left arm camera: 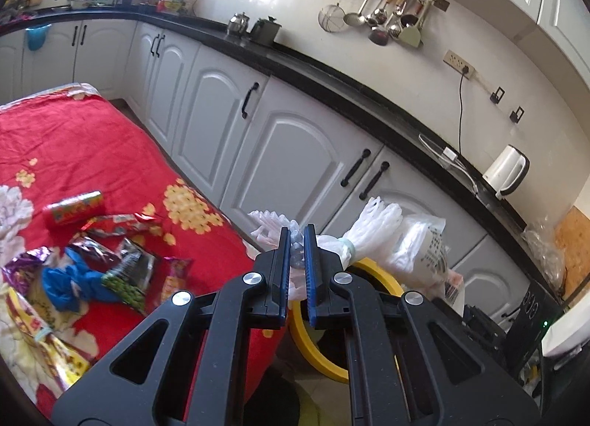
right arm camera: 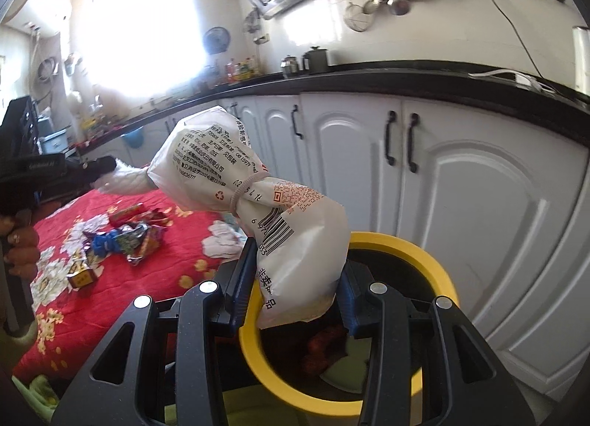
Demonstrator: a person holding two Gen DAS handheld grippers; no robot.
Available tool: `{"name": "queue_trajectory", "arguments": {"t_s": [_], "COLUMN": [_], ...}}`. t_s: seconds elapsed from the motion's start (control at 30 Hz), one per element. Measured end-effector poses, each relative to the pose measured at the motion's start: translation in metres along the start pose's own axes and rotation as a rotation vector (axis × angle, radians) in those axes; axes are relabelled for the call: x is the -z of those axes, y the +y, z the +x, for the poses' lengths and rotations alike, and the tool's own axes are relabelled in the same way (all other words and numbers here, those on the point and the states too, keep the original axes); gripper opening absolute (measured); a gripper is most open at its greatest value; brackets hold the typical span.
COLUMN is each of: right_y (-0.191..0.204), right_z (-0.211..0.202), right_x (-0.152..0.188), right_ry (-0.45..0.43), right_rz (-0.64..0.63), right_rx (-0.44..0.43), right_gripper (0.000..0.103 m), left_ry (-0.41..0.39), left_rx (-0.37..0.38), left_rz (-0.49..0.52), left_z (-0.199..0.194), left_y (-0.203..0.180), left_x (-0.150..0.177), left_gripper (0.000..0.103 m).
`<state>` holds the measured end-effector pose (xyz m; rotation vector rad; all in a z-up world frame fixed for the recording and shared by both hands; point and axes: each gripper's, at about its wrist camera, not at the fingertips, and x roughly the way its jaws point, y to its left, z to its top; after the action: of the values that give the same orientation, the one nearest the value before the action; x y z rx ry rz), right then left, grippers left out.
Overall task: Collect trash
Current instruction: 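Carry the white foam net with the left tool while the right tool carries the printed bag over the bin, then open both tools to drop the white items into the bin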
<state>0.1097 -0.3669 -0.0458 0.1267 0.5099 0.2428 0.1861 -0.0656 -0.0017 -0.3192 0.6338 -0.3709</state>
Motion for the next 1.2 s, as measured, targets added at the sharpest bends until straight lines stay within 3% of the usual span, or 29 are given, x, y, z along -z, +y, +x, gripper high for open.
{"name": "queue_trajectory", "arguments": {"t_s": [0.53, 1.0, 1.2], "right_y": [-0.041, -0.079, -0.080], "right_z": [0.025, 0.039, 0.048], "right_x": [0.030, 0.049, 0.056], "right_ry": [0.112, 0.164, 0.195], "right_rz": [0.095, 0.227, 0.245], "right_rx": [0.094, 0.185, 0.194], "right_gripper": [0.038, 0.038, 0.041], "left_ry": [0.147, 0.236, 0.277], "left_rx": [0.022, -0.042, -0.035], "left_rz": [0.067, 0.067, 0.100], "left_z": [0.064, 0.108, 0.124], "left_y": [-0.042, -0.043, -0.056], "left_x": [0.044, 0.064, 0.073], "left_gripper": [0.003, 0.003, 0.004]}}
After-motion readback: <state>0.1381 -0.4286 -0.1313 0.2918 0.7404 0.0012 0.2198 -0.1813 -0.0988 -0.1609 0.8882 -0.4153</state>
